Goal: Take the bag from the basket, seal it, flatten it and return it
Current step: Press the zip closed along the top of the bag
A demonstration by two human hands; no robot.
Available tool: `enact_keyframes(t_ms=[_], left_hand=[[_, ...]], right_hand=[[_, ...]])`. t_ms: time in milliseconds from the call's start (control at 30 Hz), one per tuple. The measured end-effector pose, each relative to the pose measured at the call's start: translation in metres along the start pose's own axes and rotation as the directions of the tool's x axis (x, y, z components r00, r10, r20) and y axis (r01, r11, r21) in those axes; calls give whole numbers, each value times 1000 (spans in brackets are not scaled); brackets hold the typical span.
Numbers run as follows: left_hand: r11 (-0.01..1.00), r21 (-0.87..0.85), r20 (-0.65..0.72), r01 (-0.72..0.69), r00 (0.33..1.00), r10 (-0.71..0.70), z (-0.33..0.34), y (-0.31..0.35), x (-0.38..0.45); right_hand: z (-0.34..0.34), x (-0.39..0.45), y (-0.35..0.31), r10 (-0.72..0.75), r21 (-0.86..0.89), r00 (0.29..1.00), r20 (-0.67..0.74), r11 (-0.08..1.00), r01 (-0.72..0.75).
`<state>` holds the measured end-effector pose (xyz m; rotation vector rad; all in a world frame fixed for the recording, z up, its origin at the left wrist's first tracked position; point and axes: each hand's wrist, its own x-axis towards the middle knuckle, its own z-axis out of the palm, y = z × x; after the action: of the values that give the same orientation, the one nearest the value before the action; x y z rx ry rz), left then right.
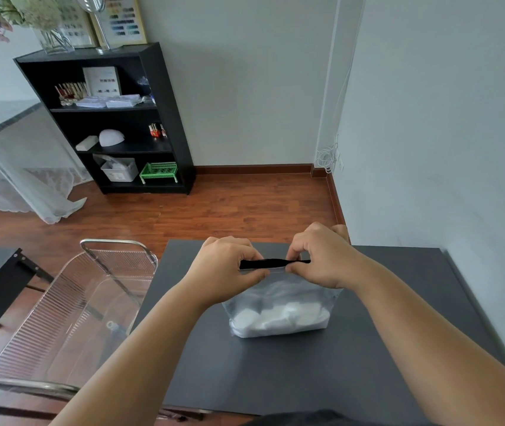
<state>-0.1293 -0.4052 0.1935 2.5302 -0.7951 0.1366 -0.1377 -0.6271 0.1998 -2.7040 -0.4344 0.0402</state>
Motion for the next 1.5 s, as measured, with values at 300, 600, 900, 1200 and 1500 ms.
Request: enact_keyframes(t_ms=[300,600,900,1200,1500], left_hand=[[999,-10,-19,-31,999,30,5,6,4],[998,-62,-20,29,999,-30,1,3,-2],[965,-192,-86,181,976,-200,-13,-26,-25],[928,-326,-130,179,964,-231,-10,-36,-38],[761,-519,-121,389,848,-516,-1,-68,-56]], right_hand=[[1,-2,-5,-26,-10,999,-39,1000,25],[1,-7,4,-9,13,996,-84,1000,10],[-19,-24,37,66,143,995,-78,988,-54],[-14,-30,45,95,408,994,-57,911,-64],[5,-44,76,209,692,976,-53,713,-115]])
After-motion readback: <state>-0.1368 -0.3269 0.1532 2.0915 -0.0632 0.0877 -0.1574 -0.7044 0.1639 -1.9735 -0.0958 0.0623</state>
